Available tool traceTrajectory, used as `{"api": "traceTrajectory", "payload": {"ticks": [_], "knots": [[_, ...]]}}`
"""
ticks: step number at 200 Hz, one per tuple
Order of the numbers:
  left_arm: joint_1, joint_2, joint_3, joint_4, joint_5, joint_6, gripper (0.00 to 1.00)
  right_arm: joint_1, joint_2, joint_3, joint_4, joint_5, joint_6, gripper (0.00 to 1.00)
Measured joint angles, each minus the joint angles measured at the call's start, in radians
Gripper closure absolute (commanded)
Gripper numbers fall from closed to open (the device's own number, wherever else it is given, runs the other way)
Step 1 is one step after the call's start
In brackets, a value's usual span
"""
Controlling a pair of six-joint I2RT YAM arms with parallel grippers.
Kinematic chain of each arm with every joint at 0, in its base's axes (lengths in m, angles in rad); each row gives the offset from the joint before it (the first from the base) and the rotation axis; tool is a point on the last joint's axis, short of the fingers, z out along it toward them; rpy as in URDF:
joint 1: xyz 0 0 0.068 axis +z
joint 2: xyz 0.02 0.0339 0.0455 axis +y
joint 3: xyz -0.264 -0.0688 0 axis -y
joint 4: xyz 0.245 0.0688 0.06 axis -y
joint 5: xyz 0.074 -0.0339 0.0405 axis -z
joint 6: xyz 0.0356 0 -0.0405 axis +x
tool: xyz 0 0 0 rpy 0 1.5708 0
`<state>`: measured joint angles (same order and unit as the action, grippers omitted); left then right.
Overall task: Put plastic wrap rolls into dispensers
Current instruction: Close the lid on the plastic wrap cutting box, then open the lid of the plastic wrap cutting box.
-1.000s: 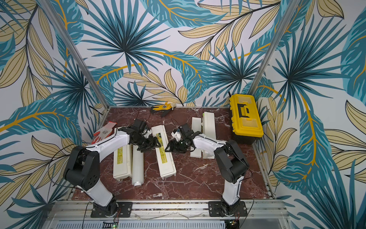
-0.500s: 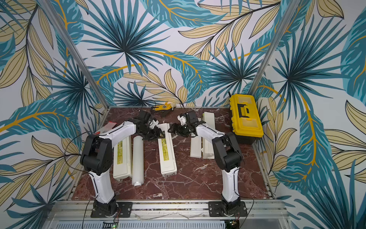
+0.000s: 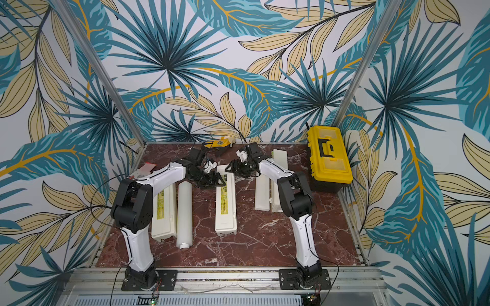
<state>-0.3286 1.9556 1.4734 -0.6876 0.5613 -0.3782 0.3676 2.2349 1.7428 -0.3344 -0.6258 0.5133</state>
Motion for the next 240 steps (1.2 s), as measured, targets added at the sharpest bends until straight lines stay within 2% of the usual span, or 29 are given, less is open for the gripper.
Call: {"api": "traceTrajectory", "payload": {"ticks": [18,38,68,88,106,122,133,155,184,212,240], "knots": [[0.028,0.0,0.001,-0.012,-0.011,-0.005,0.24,-0.002,0.008,0.001,-0.008,-0.024,-0.001,0.51],[0.054,0.022,0.025,-0.019,0.004,-0.012,0.24,-0.008,0.022,0.016,-0.013,-0.056,0.001,0.57],[0.065,0.085,0.101,-0.011,0.022,-0.019,0.24,-0.011,0.038,0.049,-0.051,-0.071,-0.002,0.58],[0.064,0.1,0.106,-0.004,0.042,-0.022,0.24,-0.011,0.038,0.055,-0.062,-0.063,-0.006,0.53],[0.064,0.104,0.106,0.0,0.053,-0.024,0.24,-0.008,0.035,0.06,-0.075,-0.043,-0.014,0.37],[0.064,0.107,0.106,0.009,0.062,-0.037,0.24,0.0,0.012,0.054,-0.1,0.026,-0.023,0.25],[0.064,0.112,0.106,0.021,0.069,-0.05,0.25,0.005,-0.018,0.024,-0.101,0.077,-0.036,0.2],[0.064,0.117,0.109,0.04,0.073,-0.076,0.23,0.015,-0.12,-0.061,-0.093,0.176,-0.034,0.19],[0.068,0.095,0.101,0.048,0.021,-0.107,0.18,0.056,-0.234,-0.07,-0.122,0.345,-0.031,0.18],[0.121,0.037,0.05,0.045,-0.019,-0.155,0.17,0.171,-0.274,-0.025,-0.232,0.547,-0.018,0.13],[0.192,-0.024,0.005,0.041,-0.04,-0.179,0.16,0.288,-0.247,0.023,-0.35,0.672,0.02,0.1]]}}
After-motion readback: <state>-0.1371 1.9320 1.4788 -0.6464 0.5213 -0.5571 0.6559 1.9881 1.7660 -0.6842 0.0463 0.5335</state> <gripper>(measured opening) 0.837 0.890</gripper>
